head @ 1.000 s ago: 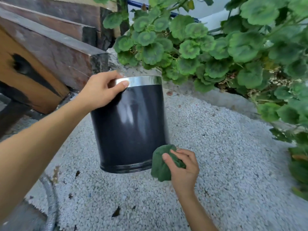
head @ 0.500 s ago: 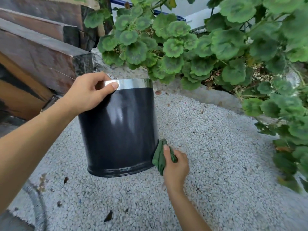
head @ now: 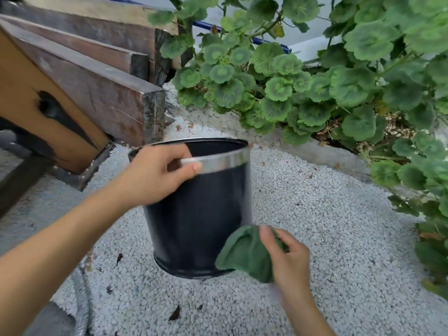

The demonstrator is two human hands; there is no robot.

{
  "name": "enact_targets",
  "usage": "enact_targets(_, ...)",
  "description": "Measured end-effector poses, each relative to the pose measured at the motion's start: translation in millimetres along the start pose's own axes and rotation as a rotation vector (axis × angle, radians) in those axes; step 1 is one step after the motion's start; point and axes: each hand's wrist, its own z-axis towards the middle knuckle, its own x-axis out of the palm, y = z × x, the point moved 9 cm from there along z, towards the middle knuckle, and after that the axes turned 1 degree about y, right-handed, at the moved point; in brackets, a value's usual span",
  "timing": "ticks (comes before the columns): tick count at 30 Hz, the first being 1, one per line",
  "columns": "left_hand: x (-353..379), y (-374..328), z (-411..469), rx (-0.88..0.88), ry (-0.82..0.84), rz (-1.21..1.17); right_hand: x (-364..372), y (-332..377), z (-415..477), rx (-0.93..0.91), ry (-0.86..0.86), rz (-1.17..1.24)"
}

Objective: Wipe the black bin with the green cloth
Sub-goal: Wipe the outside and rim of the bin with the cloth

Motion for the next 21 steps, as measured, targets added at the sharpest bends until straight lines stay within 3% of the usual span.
enact_targets(4,13,-34,-65,0.159,0.175,0.021,-7,20,6,0.175,0.062,0.399)
enact_targets(8,51,-59,-130,0.315,0.354,0.219,-1,39,10,0.263,0.037,0.694)
enact_targets(11,65,-57,-146,0.294,0.365,0.241,6,41,4,0.375,-0.007,0.948)
enact_targets(14,60,-37,-124,-0.044,0.316,-0.137,17,35,-3,0.47,-0.024,1.165)
enact_targets(18,74,15,-89,-0.771,0.037,-0.945,21,28,-5,0.527,-0.047,1.21)
enact_targets(21,88,31,-67,-1.101,-0.188,-1.337,21,30,-4,0.502,-0.036,1.213)
